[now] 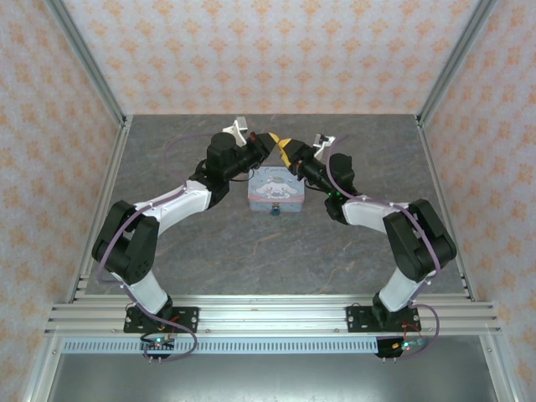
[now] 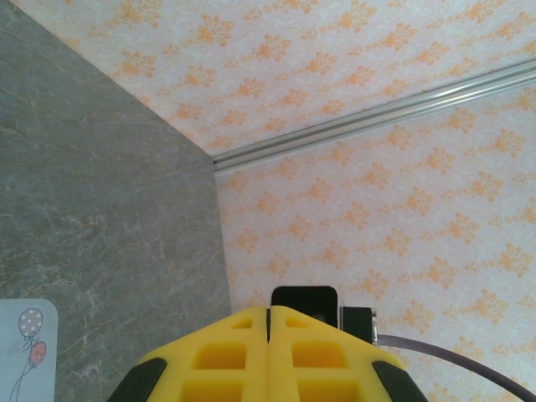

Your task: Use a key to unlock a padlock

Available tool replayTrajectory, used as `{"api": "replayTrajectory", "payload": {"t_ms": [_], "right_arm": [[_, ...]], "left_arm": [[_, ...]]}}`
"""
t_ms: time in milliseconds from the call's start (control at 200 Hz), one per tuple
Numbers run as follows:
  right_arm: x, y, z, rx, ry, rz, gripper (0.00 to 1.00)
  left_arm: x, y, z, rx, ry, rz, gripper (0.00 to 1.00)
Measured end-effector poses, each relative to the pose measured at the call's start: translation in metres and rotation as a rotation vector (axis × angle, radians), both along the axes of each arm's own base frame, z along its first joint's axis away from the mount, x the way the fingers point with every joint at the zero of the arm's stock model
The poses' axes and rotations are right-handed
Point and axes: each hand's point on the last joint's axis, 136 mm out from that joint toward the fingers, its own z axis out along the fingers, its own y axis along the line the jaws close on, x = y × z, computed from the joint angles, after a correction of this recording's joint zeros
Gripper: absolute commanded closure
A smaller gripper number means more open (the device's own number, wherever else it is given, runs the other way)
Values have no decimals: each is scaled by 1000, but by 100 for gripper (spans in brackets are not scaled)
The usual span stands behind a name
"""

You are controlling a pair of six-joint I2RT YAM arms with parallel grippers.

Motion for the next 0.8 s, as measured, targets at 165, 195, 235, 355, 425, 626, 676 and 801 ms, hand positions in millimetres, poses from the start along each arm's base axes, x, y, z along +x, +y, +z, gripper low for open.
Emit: {"api": "replayTrajectory", "payload": {"t_ms": [165,195,235,355,425,626,676,801], "right_arm": [[-1,2,-1,1,1,4,74],[-1,2,0,3,0,4,76],[-1,2,0,4,0,5,77],[-1,2,1,6,-4,5,83],[-1,2,2,8,-8,5,85],[-1,2,3,14,-11,5,78],[-2,2,3,13,-12,5,75],[-3,1,1,15,-6,6,76]], "left_arm": [[0,0,0,0,0,0,100],[0,0,0,0,0,0,100],[0,0,0,0,0,0,100],[0,0,0,0,0,0,100],[0,0,0,0,0,0,100],[0,0,0,0,0,0,100],[0,0,0,0,0,0,100],[0,0,0,0,0,0,100]]}}
